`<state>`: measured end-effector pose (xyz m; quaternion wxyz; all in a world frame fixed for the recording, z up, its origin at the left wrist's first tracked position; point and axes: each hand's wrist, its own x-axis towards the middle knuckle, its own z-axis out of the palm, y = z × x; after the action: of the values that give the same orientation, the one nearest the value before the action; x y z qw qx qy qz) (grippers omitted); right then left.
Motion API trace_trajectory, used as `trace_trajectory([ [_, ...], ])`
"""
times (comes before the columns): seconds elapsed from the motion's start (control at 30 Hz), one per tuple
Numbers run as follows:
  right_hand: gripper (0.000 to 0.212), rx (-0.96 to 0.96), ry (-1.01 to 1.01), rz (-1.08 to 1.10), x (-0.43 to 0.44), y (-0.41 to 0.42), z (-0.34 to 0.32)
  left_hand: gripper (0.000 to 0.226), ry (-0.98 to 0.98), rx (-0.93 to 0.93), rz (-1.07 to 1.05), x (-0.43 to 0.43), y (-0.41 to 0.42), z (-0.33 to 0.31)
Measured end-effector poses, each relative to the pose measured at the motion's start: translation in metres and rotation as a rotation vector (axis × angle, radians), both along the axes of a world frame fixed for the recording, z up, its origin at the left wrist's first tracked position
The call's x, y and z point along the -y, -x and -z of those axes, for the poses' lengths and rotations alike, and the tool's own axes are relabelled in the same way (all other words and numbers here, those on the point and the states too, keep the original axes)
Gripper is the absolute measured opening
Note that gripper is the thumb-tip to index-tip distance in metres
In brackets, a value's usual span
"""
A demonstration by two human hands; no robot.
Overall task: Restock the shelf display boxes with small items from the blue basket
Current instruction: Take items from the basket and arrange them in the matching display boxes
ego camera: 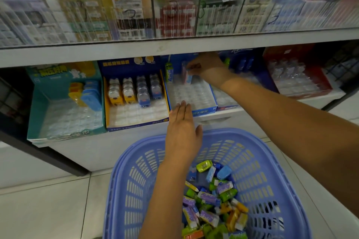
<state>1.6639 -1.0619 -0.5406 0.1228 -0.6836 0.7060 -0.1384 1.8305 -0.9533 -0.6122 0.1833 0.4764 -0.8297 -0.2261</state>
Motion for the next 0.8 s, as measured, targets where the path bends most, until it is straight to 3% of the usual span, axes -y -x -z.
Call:
trace_trajectory([
  [0.13, 0.032, -0.098, -0.047, -0.041, 0.001, -0.009, -0.005, 0.066, 0.022, 0.026, 0.010, -0.001, -0.001, 0.000],
  [0.5, 0.025, 0.021, -0.009, 0.072, -0.003, -0.011, -0.008, 0.070, 0.025, 0.034, 0.049, 0.003, -0.005, 0.006],
  [0.57, 0.019, -0.013, -0.059, 0.095, -0.006, -0.014, -0.011, 0.063, 0.021, -0.084, 0.044, -0.002, -0.007, 0.003],
  [0.63, 0.018, -0.025, 0.000, 0.133, -0.019, -0.016, -0.012, 0.045, 0.085, -0.320, -0.018, -0.012, -0.009, 0.004],
  [0.7, 0.021, 0.118, 0.013, 0.169, -0.051, -0.014, -0.006, 0.028, 0.132, -0.425, -0.069, -0.023, -0.010, 0.016],
  [0.8, 0.015, 0.284, -0.252, 0.056, -0.115, -0.007, 0.025, 0.024, -0.116, -0.166, 0.028, -0.032, -0.007, 0.055],
])
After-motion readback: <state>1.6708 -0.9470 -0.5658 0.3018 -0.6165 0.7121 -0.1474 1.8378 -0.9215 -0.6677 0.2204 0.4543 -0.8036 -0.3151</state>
